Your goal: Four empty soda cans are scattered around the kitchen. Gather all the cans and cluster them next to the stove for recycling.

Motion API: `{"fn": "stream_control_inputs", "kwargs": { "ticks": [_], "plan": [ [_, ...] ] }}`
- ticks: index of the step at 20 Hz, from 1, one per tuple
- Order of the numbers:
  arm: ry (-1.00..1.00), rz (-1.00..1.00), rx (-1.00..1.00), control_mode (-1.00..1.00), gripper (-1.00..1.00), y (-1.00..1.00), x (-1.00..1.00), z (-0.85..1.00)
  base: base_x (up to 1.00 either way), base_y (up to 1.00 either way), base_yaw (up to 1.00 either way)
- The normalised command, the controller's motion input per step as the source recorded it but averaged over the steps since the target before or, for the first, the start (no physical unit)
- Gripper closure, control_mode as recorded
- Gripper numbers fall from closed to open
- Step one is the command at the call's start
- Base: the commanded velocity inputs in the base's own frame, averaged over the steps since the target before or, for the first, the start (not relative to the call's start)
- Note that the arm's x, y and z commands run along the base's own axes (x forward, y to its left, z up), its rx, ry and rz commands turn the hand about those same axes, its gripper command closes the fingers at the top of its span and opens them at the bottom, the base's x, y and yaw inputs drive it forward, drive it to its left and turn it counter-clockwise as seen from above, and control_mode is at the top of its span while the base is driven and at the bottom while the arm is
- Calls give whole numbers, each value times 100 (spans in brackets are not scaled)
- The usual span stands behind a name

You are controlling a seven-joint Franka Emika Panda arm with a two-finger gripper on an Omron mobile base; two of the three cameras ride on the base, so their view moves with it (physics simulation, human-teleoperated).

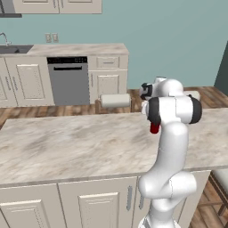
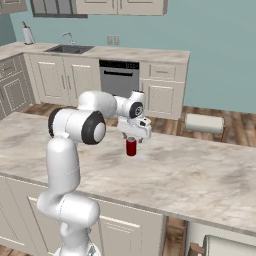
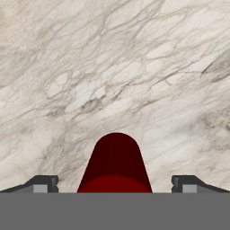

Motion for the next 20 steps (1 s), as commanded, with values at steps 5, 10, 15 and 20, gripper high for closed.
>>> {"fn": "stream_control_inputs", "kwargs": {
  "ticks": [5,10,15,20],
  "plan": [
    [0,0,0,-100,-100,0,-15,0,0,0,0],
    [0,0,0,-100,-100,0,-9,0,0,0,0],
    [0,0,0,-100,-100,0,-2,-7,0,0,0],
    [0,0,0,-100,-100,4,0,-10,0,0,0]
  ]
}}
